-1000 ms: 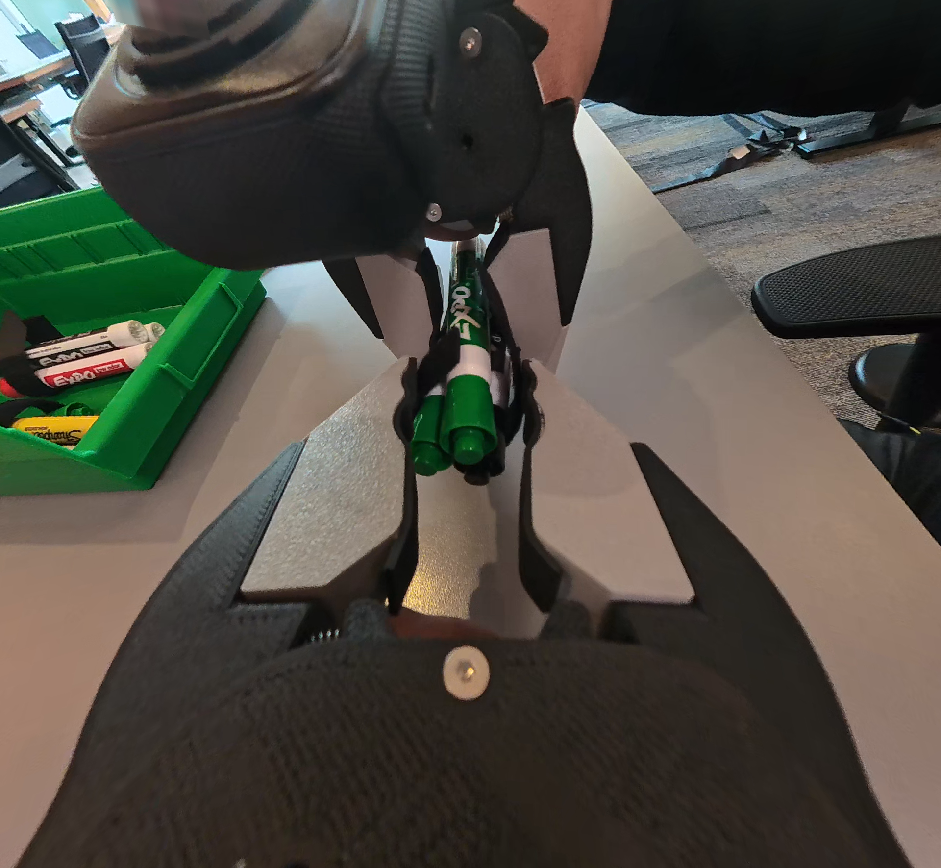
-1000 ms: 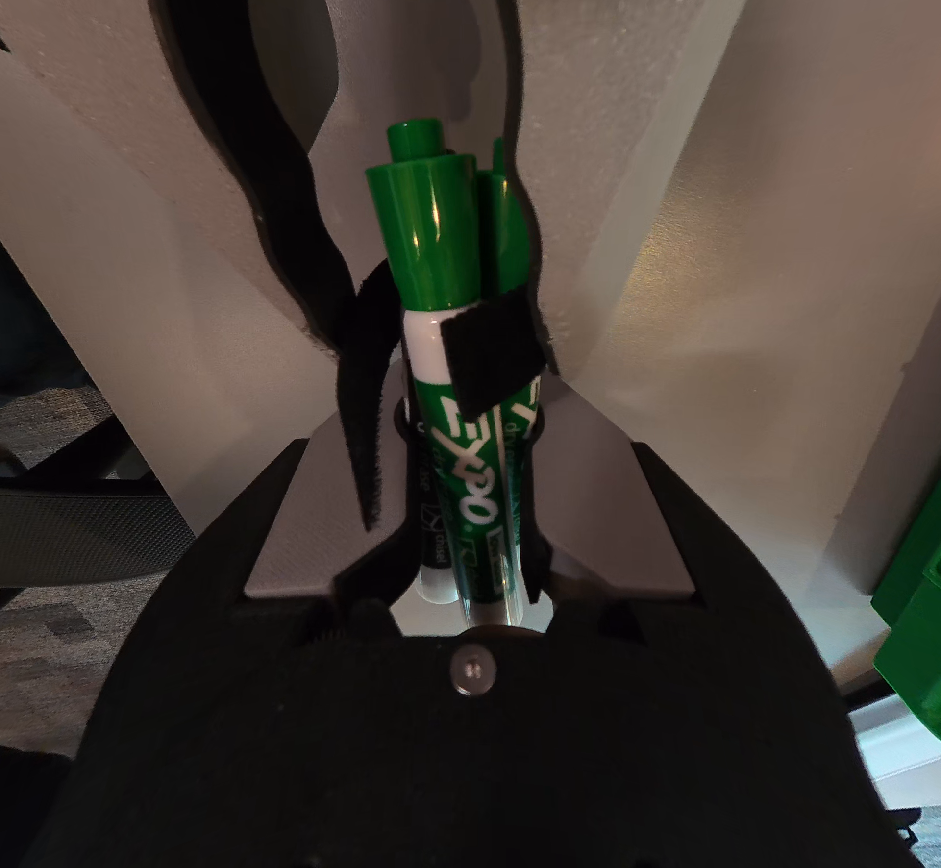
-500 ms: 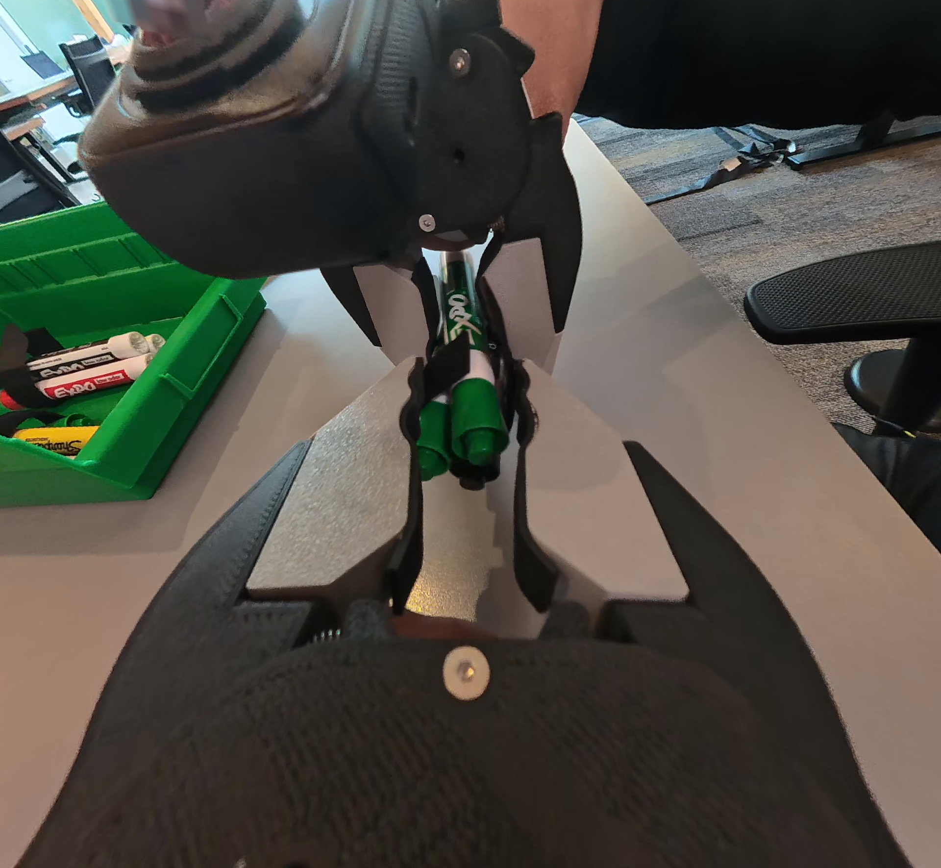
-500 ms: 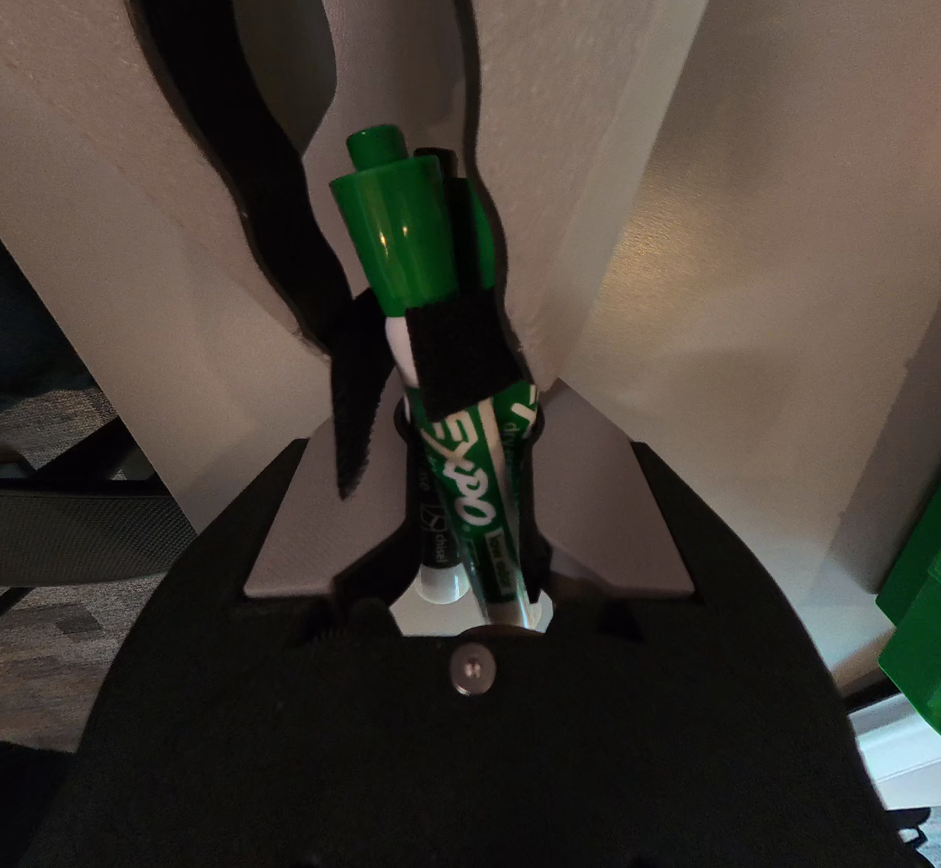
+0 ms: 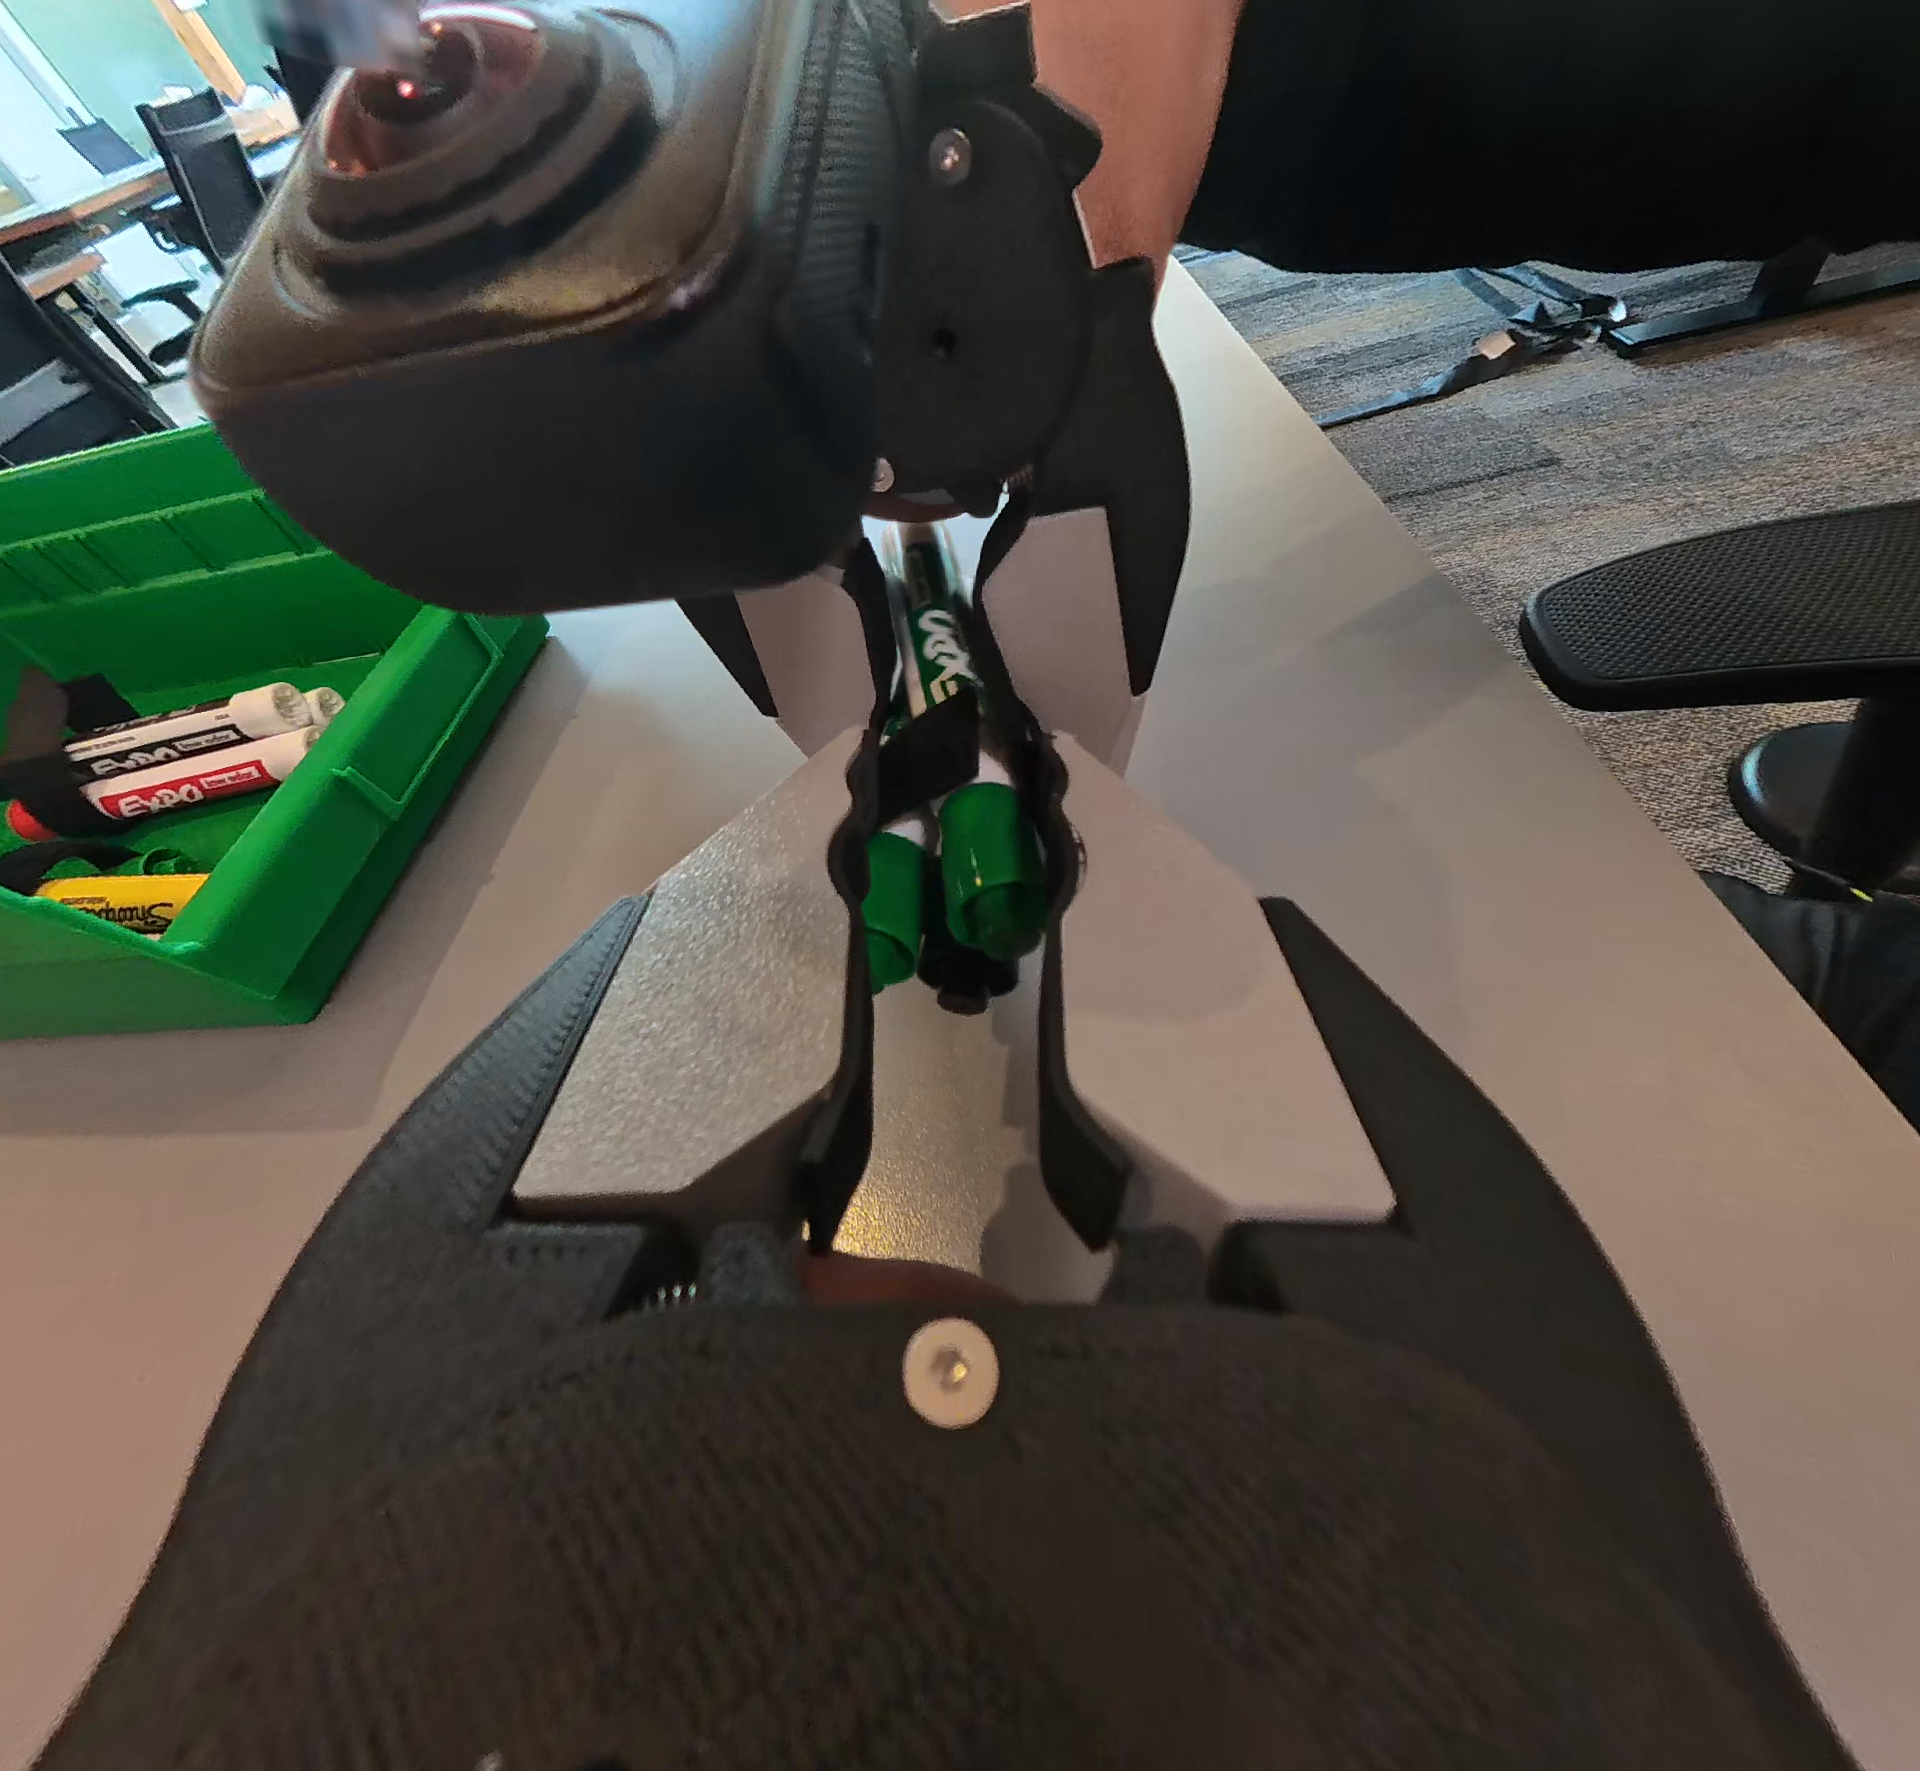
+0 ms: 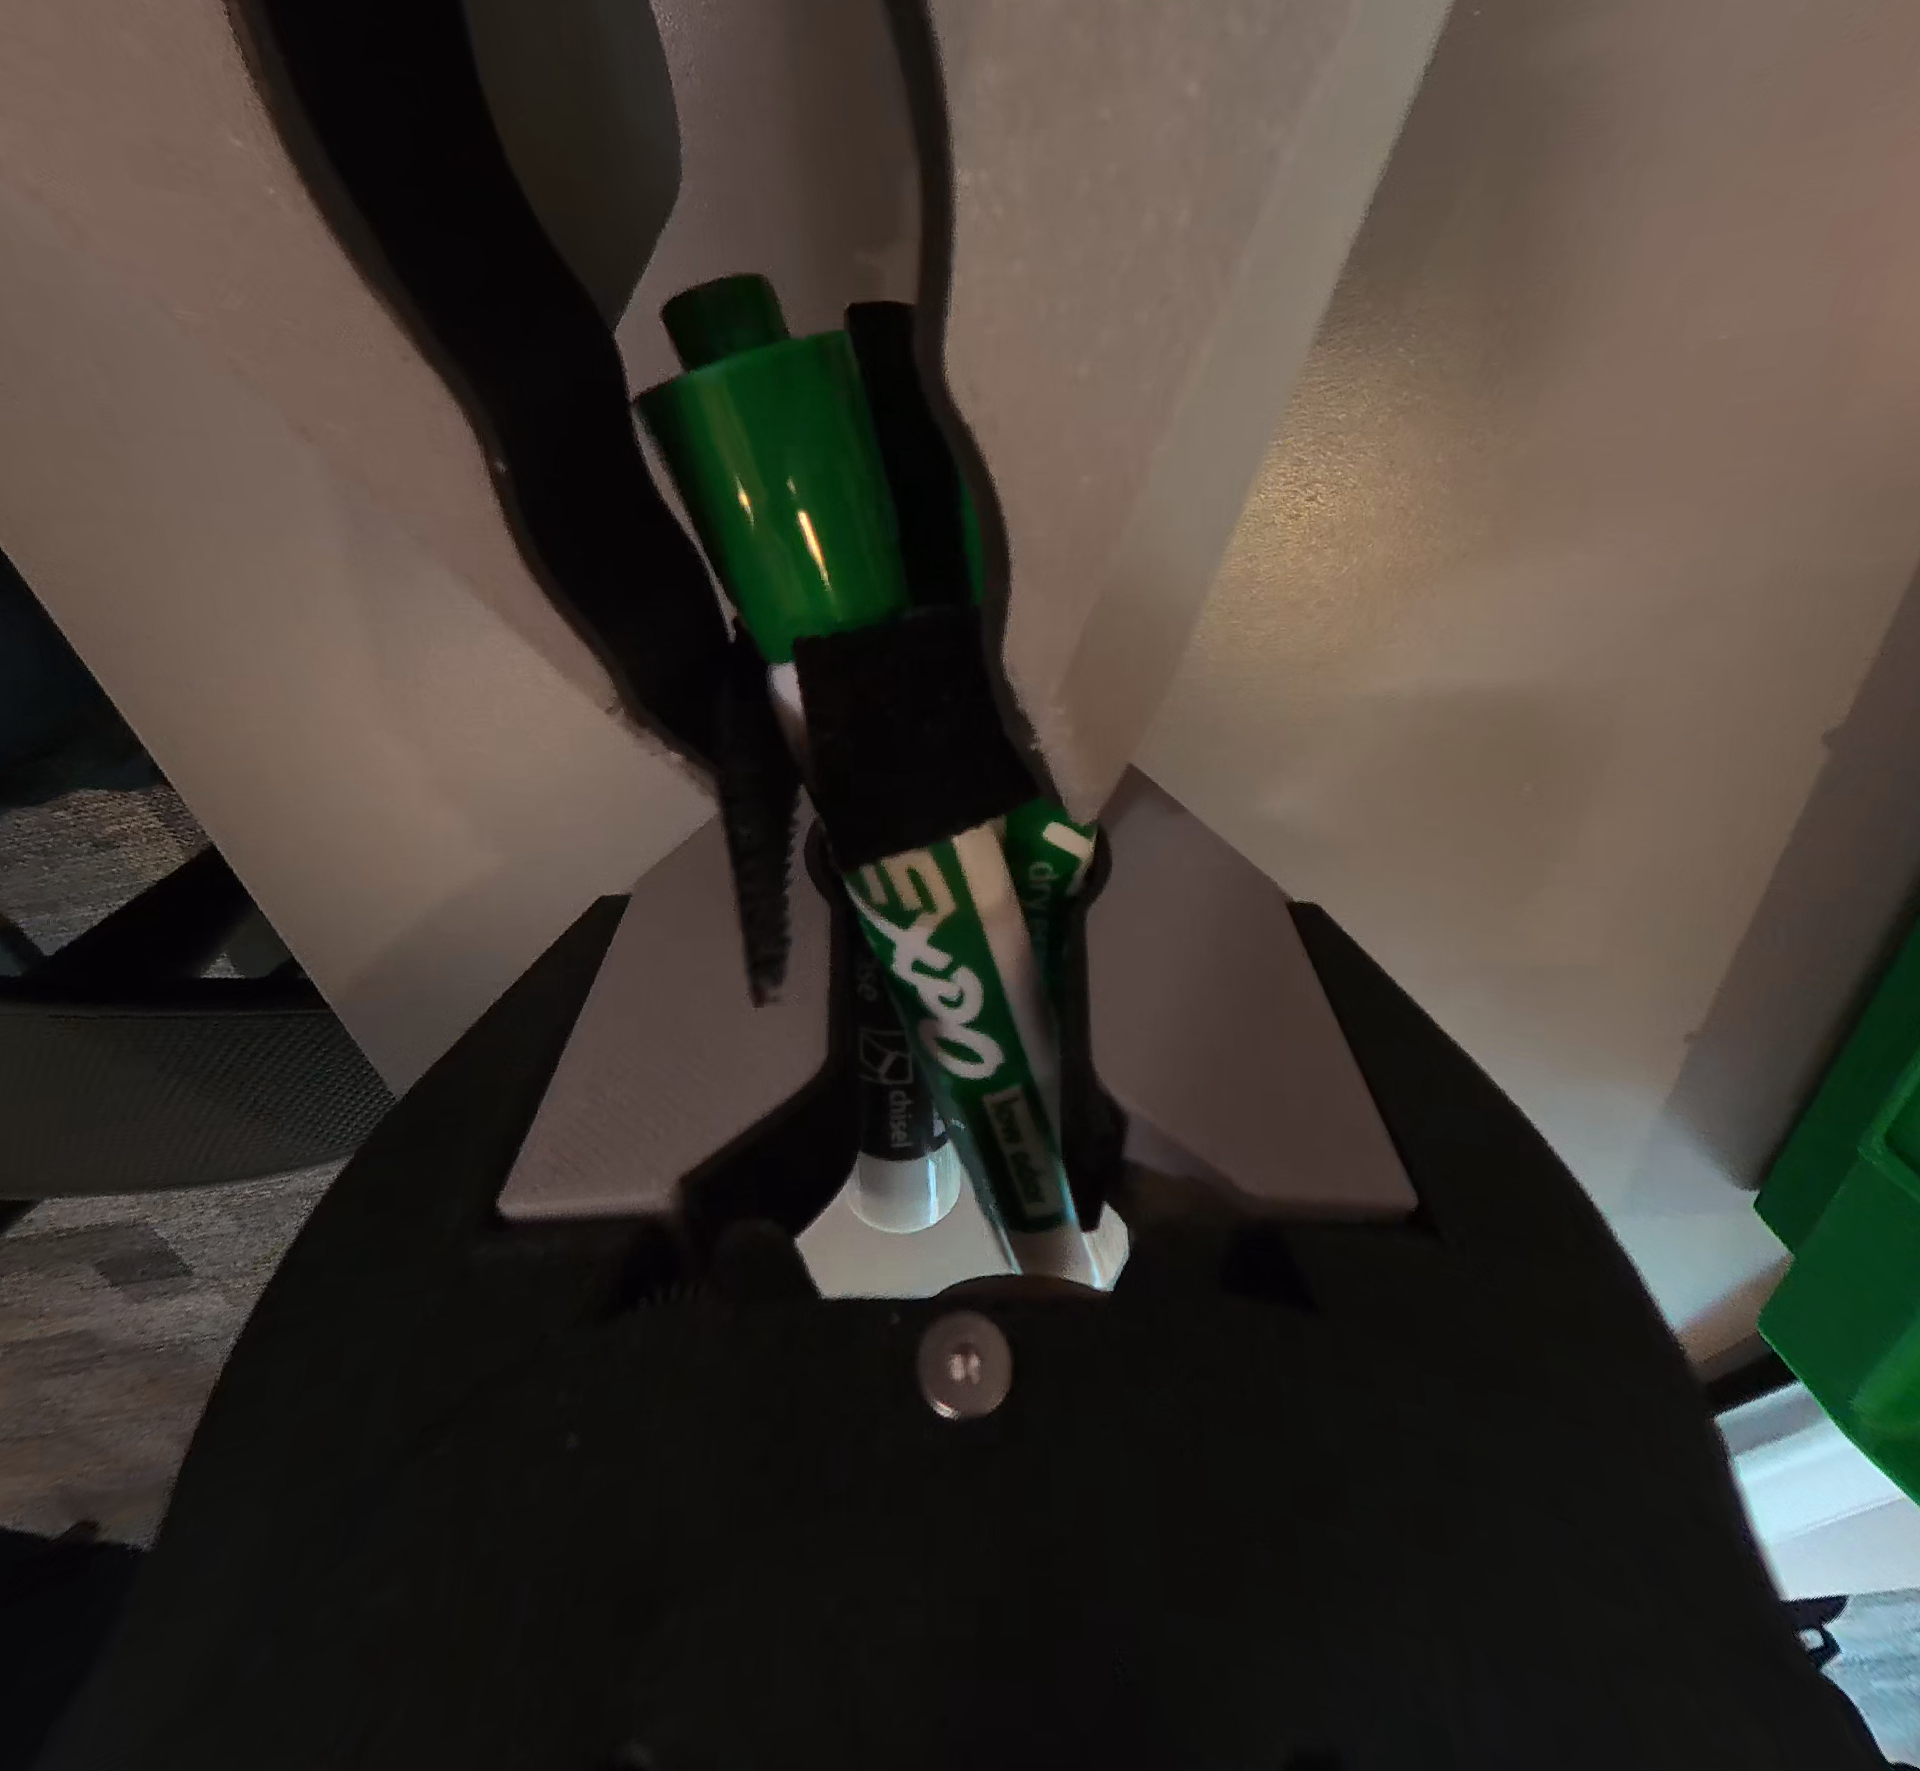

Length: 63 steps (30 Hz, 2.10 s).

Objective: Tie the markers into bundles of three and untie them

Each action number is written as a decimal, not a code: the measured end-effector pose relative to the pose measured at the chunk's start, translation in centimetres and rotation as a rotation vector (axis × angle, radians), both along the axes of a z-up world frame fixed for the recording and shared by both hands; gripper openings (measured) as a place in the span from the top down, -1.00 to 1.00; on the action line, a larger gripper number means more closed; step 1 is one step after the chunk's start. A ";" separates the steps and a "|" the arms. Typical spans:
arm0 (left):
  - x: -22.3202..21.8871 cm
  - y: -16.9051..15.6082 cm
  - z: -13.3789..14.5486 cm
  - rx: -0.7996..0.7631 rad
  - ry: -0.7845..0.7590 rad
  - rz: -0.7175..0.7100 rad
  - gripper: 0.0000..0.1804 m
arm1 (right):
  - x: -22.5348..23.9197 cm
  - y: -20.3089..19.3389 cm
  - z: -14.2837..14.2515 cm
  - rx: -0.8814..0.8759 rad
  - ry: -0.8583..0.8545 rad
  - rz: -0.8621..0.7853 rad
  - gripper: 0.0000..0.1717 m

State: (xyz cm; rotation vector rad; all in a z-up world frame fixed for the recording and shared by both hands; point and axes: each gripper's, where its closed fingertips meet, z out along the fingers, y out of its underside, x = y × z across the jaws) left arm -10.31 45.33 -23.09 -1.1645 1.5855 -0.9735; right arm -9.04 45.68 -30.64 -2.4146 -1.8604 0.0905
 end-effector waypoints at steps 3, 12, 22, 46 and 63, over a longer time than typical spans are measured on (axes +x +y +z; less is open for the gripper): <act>0.0 0.0 0.0 -0.007 -0.002 -0.003 0.70 | 0.0 0.0 0.0 0.001 0.004 0.001 0.57; -0.1 -0.1 0.2 -0.038 -0.009 -0.008 0.71 | 0.0 0.4 0.1 0.025 0.001 0.003 0.58; -0.2 -0.1 0.5 -0.057 -0.027 -0.018 0.72 | 0.2 0.9 0.1 0.060 -0.012 -0.013 0.57; -0.5 -0.7 0.1 -0.026 -0.009 -0.048 0.97 | 0.1 1.1 0.2 0.093 -0.025 -0.029 0.54; -0.3 0.1 -1.7 0.602 0.037 0.033 0.93 | -0.8 0.7 0.0 0.048 0.045 -0.035 0.80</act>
